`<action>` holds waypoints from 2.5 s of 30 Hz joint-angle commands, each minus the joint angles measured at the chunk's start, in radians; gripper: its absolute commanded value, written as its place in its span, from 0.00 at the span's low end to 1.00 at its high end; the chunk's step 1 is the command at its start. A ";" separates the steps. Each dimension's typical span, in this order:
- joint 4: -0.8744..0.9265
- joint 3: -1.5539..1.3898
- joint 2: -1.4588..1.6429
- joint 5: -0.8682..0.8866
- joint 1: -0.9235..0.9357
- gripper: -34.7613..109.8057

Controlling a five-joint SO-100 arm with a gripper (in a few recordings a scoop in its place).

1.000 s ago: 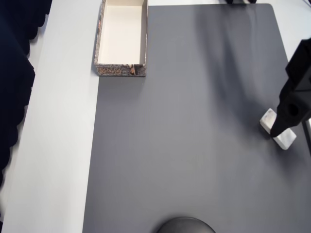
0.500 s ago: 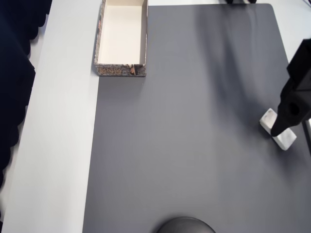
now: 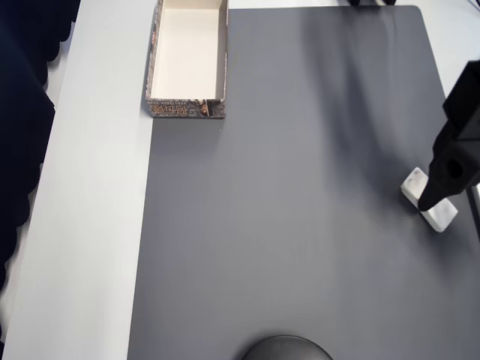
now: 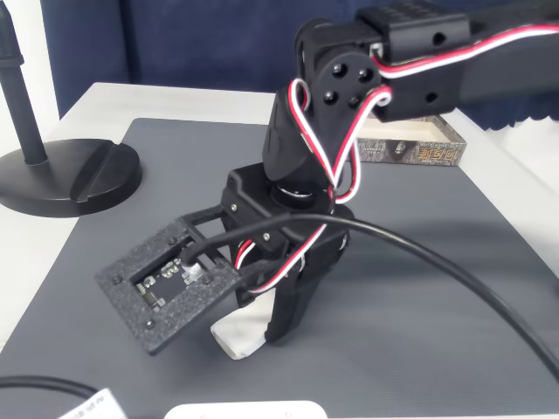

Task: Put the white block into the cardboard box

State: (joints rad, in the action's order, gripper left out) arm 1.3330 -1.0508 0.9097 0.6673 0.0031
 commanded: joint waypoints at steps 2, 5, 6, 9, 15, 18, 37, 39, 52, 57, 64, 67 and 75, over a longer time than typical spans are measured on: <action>0.014 0.038 0.086 0.023 -0.008 0.23; 0.014 -0.011 0.189 0.021 0.012 0.23; 0.014 -0.029 0.221 0.021 0.020 0.23; 0.015 -0.078 0.301 0.021 0.040 0.23; 0.078 -0.112 0.371 0.020 0.058 0.23; 0.109 -0.109 0.387 0.014 0.061 0.23; 0.239 -0.104 0.495 -0.028 0.115 0.23; 0.241 -0.107 0.497 -0.026 0.138 0.23; 0.239 -0.184 0.609 0.037 0.419 0.23; 0.239 -0.235 0.664 0.112 0.574 0.23; 0.241 -0.259 0.690 0.213 0.758 0.23; 0.241 -0.255 0.686 0.252 0.815 0.23; 0.241 -0.189 0.678 0.344 0.957 0.23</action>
State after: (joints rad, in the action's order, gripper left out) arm 1.5647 -1.3162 1.5171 0.9725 0.8958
